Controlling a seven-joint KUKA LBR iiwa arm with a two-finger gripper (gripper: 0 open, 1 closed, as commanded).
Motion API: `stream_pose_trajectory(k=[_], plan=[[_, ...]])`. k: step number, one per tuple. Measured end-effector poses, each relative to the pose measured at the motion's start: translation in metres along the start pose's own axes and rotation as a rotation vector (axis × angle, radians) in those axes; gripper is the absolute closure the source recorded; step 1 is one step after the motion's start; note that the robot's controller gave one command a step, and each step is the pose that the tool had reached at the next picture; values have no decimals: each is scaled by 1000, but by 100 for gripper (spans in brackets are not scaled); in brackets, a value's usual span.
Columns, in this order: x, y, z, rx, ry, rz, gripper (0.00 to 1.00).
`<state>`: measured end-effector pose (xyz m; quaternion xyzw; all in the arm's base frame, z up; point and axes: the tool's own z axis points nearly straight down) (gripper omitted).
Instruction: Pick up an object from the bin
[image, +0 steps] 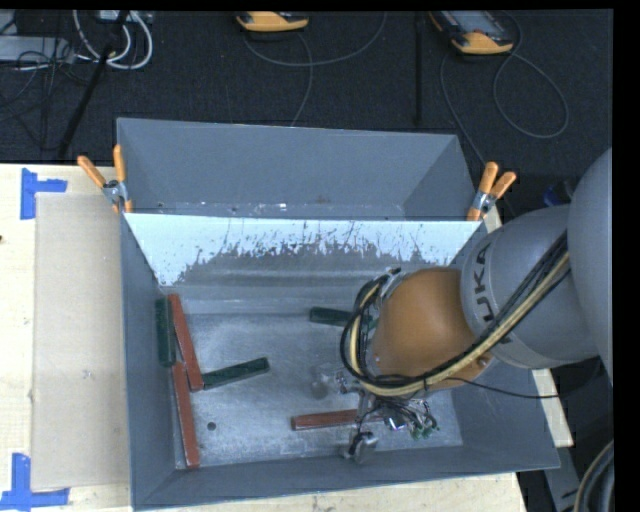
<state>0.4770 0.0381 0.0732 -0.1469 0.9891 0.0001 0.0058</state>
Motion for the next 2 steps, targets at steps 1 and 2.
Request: stream_pose_trajectory(k=[1,2], plan=[[3,1,2,-2,11,0,100],[2,1,-28,-1,9,1,100]])
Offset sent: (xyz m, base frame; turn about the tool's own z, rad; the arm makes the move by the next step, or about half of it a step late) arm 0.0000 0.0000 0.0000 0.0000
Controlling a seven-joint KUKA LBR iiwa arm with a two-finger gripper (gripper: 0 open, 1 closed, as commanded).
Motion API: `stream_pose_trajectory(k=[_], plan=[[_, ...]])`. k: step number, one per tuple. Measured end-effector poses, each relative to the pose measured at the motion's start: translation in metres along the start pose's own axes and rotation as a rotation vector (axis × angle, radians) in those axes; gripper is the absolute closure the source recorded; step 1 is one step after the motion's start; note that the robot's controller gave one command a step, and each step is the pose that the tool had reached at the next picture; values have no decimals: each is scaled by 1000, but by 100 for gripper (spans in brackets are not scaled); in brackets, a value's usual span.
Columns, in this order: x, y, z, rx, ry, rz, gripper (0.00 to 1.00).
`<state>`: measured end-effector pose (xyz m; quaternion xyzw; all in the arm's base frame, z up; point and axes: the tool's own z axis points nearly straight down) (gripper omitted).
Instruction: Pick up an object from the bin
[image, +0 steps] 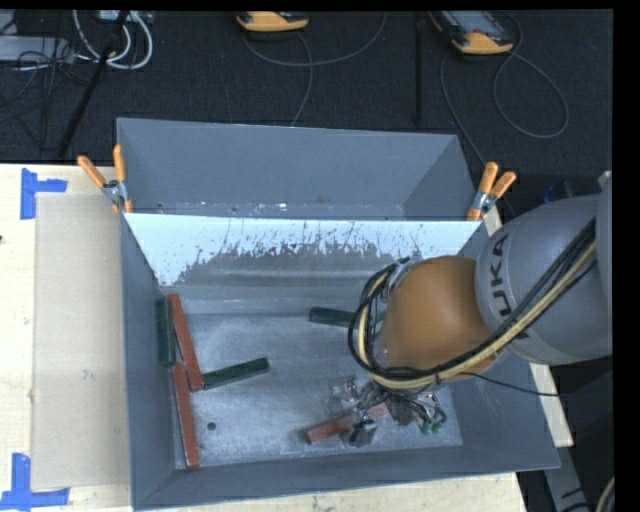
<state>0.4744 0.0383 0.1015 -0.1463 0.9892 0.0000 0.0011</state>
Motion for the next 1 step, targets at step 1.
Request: stream_pose_trajectory(k=[1], plan=[[0,0,-5,0,2,1,100]])
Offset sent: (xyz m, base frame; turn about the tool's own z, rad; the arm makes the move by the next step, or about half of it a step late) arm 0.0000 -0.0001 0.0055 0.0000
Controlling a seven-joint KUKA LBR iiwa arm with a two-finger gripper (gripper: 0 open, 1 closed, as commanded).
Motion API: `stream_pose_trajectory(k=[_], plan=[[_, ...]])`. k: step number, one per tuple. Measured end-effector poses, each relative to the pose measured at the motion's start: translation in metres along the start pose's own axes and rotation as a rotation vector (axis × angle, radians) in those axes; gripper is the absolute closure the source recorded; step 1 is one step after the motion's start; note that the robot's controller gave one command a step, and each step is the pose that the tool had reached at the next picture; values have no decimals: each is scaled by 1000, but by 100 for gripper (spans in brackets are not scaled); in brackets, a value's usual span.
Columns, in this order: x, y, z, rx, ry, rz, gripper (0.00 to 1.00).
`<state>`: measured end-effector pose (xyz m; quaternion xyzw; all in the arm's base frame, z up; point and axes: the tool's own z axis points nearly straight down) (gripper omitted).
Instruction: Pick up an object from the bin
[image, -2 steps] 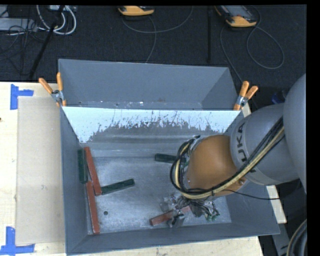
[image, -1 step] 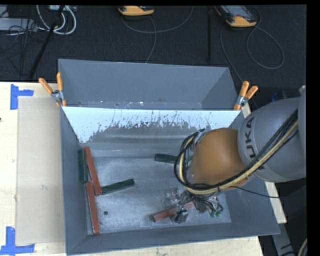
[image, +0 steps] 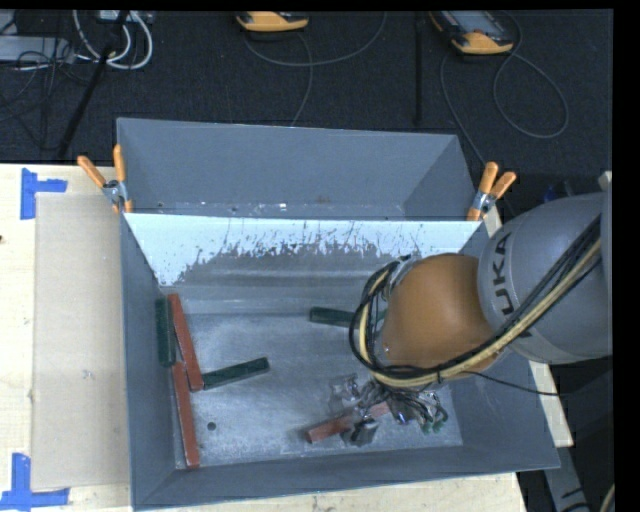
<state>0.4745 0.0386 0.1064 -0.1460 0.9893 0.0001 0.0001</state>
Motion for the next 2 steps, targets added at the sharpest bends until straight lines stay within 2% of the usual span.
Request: stream_pose_trajectory(k=[1,2], plan=[[-1,0,-17,0,-1,1,100],[-2,1,-59,1,-3,3,100]])
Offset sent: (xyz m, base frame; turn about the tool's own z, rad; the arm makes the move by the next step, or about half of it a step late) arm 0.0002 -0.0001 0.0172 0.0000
